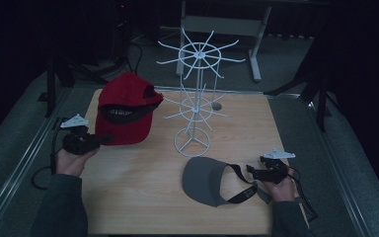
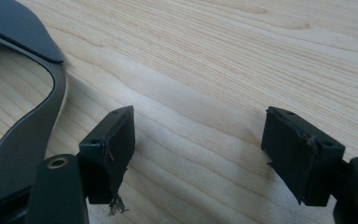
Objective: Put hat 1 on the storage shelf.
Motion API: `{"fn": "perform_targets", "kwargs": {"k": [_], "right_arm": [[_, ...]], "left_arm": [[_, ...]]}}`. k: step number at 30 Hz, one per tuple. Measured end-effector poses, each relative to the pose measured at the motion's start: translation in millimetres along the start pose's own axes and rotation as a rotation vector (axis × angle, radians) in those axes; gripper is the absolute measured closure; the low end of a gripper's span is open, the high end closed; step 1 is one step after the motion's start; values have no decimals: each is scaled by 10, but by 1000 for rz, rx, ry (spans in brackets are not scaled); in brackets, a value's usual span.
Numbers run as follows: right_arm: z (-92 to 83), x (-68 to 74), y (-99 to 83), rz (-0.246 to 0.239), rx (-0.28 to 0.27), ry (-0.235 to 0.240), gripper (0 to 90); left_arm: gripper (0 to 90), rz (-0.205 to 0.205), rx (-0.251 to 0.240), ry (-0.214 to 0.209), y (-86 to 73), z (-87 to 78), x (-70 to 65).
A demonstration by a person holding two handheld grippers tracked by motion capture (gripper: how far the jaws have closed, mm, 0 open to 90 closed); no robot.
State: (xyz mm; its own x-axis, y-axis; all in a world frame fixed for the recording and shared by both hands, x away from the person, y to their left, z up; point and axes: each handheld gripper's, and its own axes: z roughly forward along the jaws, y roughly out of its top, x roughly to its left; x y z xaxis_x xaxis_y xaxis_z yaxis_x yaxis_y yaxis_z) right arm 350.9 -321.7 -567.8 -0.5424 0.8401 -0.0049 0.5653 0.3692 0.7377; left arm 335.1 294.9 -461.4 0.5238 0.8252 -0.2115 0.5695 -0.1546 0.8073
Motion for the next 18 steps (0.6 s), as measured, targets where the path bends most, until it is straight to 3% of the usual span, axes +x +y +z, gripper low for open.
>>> {"fn": "perform_targets", "kwargs": {"k": [18], "right_arm": [[0, 0, 0, 0, 0, 0, 258]], "left_arm": [[860, -3, -40, 23, 151, -58, -19]]}}
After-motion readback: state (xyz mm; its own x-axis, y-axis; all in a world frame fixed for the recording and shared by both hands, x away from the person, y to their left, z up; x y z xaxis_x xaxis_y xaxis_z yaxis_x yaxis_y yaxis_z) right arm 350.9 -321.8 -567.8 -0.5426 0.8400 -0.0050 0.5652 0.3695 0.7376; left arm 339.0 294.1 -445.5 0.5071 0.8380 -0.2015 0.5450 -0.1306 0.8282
